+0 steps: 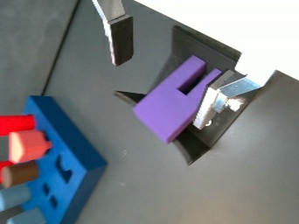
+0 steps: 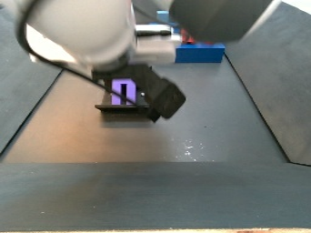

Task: Pick up the double-square object. Move up. Place the double-square object on the fixture. Regrasp the double-square object. Move to above the board. Insert the double-square object.
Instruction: Regrasp the double-square object.

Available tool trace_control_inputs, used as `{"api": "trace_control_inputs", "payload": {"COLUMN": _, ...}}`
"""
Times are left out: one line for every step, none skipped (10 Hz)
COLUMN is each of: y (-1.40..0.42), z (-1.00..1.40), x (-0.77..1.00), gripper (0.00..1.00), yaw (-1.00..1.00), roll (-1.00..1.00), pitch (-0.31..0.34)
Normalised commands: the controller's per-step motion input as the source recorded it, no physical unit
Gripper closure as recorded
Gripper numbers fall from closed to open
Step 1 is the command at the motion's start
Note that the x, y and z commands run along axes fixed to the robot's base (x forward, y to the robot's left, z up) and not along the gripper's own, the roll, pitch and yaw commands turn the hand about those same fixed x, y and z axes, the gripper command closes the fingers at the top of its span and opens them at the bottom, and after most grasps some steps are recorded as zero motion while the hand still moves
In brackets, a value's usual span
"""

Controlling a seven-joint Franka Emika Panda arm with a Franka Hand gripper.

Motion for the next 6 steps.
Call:
{"api": "trace_control_inputs", "payload": {"y": 0.01, "z": 0.39, "x": -0.03, "gripper": 0.0, "yaw": -0.01, "roll": 0.04, "pitch": 0.119}}
{"api": "trace_control_inputs", "payload": {"y": -1.0, "z": 0.98, "x": -0.09, "gripper": 0.0, "yaw": 0.01, "roll": 1.0, "pitch": 0.072}}
{"api": "trace_control_inputs", "payload": {"y": -1.0, "z": 0.9, "x": -0.09, "gripper": 0.0, "yaw": 0.01, "roll": 1.0, "pitch": 0.069}}
{"api": "trace_control_inputs", "payload": {"y": -1.0, "z": 0.84, "x": -0.12, "gripper": 0.0, "yaw": 0.01, "roll": 1.0, "pitch": 0.054}}
{"api": "trace_control_inputs", "payload": {"y": -1.0, "z": 0.8, "x": -0.13, "gripper": 0.0, "yaw": 0.01, "roll": 1.0, "pitch": 0.049}}
{"api": "trace_control_inputs", "payload": {"y": -0.9, "z": 0.62, "x": -0.11, "gripper": 0.0, "yaw": 0.01, "roll": 1.0, "pitch": 0.043}}
